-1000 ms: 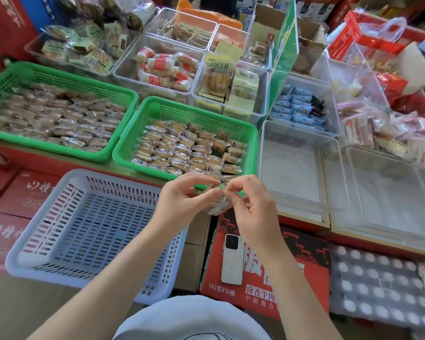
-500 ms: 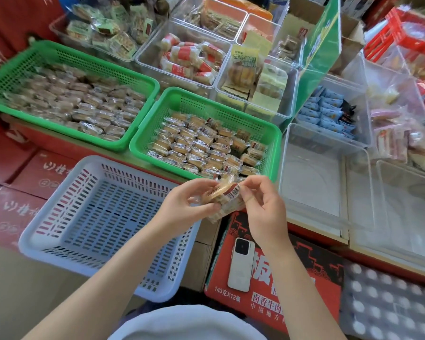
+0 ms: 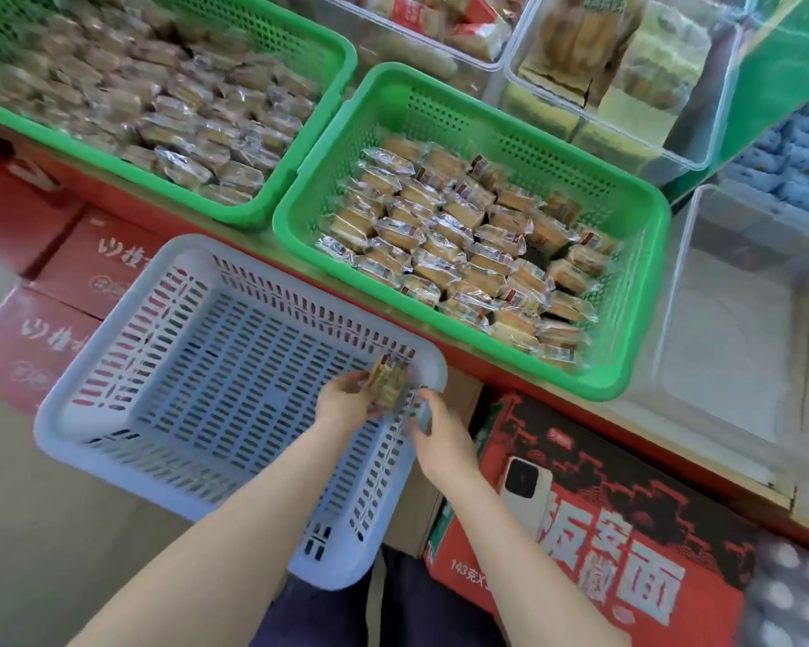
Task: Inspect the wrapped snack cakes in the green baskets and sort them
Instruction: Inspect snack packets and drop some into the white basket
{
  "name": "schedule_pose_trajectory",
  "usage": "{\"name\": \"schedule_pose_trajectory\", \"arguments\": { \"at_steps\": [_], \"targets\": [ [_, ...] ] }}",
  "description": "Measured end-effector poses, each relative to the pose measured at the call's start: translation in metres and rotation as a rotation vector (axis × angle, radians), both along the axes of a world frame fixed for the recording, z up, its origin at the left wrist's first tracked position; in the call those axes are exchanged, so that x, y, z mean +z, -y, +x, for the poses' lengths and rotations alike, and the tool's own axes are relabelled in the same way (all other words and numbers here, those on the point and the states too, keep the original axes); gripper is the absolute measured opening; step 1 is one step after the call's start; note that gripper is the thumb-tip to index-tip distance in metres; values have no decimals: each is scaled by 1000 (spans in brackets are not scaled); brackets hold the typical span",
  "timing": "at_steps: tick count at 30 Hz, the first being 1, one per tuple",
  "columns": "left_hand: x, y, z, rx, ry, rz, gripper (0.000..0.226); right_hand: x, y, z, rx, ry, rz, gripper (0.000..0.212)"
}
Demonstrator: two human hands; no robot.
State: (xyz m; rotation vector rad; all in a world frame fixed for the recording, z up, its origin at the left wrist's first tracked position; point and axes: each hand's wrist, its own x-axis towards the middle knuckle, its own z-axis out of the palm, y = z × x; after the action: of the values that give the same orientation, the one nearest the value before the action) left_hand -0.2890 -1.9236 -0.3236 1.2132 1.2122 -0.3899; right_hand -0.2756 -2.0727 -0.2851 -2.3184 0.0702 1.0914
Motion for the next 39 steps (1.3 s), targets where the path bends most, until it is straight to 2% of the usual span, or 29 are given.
{"name": "schedule_pose_trajectory", "arguments": {
  "at_steps": [1, 3, 6, 9, 12, 13, 15, 16, 17, 19, 21, 24, 26, 31, 35, 39],
  "targets": [
    [-9, 3, 4, -48, -18, 63, 37, -4, 0, 0, 14, 10, -6, 44],
    [-15, 6, 8, -276, -50, 220, 35, -8, 1, 1, 34, 17, -16, 43],
    [-2, 12, 8, -556, -85, 363, 42, -4, 3, 6, 50, -10, -16, 43],
    [34, 14, 6, -534, -27, 535, 39, 7, 7, 13, 47, -16, 9, 48],
    [91, 28, 19, -436, 325, 657, 17, 27, 18, 29, 48, 32, 45, 48],
    [113, 36, 28, -429, 482, 697, 16, 37, 23, 37, 57, 56, 65, 42],
    [146, 52, 57, -461, 727, 791, 20, 63, 34, 57, 114, 81, 108, 15],
    [157, 60, 74, -496, 787, 827, 22, 80, 39, 67, 161, 55, 125, 7],
    [162, 65, 92, -549, 807, 853, 23, 95, 44, 77, 202, 13, 136, 11],
    [161, 68, 128, -713, 755, 886, 23, 122, 53, 96, 205, -100, 154, 20],
    [149, 67, 156, -974, 625, 948, 37, 137, 60, 112, 153, -128, 211, 20],
    [127, 63, 175, -1363, 446, 997, 58, 138, 66, 148, 84, 130, 191, 13],
    [110, 60, 174, -1498, 391, 1000, 60, 131, 71, 179, 29, 321, 101, 12],
    [96, 55, 167, -1514, 384, 994, 60, 97, 76, 240, -30, 540, -57, 30],
    [98, 57, 169, -1511, 363, 995, 61, 73, 69, 260, 141, 586, -183, 44],
    [98, 58, 169, -1503, 349, 1006, 62, 64, 63, 265, 212, 674, -293, 43]
  ]
}}
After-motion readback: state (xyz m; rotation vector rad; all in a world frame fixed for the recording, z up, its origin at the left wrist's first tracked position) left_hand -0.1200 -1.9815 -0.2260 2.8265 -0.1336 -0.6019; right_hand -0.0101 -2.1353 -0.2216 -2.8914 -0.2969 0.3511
